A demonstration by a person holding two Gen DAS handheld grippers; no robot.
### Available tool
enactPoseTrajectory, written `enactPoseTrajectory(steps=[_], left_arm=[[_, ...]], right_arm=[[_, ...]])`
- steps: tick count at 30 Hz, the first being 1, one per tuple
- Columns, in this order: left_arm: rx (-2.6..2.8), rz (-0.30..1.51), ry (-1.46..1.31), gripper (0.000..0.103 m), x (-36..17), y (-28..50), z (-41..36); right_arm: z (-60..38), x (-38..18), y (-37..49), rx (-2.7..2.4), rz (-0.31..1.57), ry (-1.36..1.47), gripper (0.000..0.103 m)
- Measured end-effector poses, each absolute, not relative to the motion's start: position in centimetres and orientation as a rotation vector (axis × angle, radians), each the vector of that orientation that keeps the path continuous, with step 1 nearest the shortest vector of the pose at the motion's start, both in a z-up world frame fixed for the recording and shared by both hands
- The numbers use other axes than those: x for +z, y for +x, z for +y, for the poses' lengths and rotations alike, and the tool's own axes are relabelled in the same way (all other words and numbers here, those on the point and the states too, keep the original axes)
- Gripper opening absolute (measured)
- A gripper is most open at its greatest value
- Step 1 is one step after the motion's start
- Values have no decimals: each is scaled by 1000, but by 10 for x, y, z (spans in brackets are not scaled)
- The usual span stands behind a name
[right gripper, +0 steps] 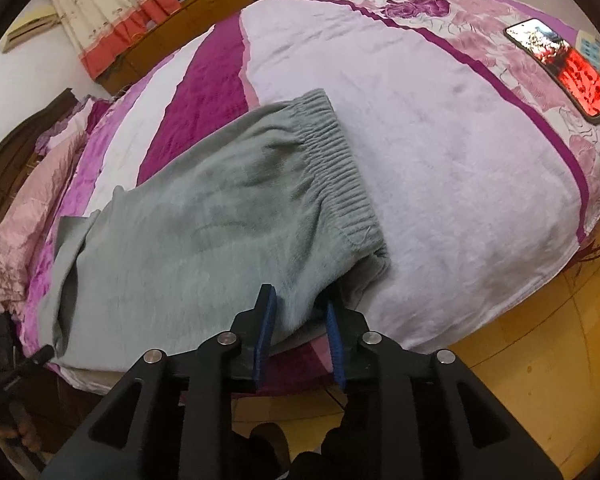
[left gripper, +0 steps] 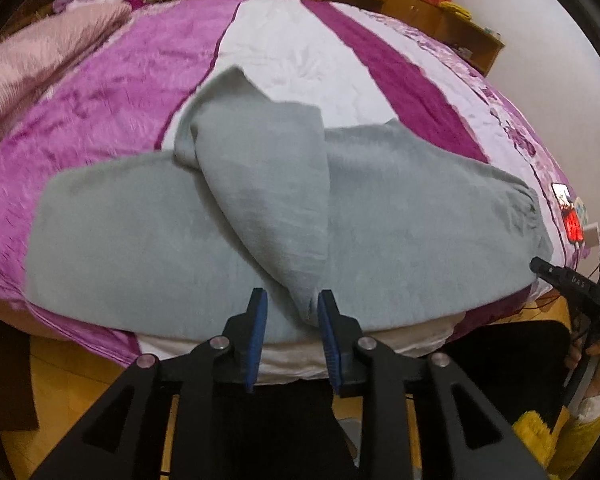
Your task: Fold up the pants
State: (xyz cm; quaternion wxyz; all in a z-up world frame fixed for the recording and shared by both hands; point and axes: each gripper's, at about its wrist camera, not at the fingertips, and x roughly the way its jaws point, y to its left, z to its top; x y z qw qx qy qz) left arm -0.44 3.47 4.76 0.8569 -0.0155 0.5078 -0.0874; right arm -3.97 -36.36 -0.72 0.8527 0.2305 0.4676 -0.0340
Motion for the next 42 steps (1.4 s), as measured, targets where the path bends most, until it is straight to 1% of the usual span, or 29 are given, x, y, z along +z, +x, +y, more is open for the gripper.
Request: enactPoseTrajectory(steps=[4,5,14,20,27,28,30,37,42], left_arm=[[-176,1061,-48,27,58,-6,39],[-173,1058,-56,27,60,-6,41],[-131,1021,-48,27,73,20,48],[-135,1000,-28,27,82,54,38],[-153,989,6,29,83,93,9],[-155,992,14,30,81,97,6],[-160,1007,32,33,74,110,-3],[-132,1017,77,33,51,155,-21],[-94,1070,93,33,33,178,-28]], right_arm=[[-358,3,-48,-71,981,460,28],[-357,6,-52,-66,972,452,29],[-338,44,-76,-15,880,355,29],[-322,57,-57,39,831,354,30],[-310,39,-18,83,864,359,30],[-309,35,-13,82,869,357,30],[-308,29,-6,85,873,361,30],[-306,3,8,87,901,362,30],[-304,-12,9,86,885,368,30]])
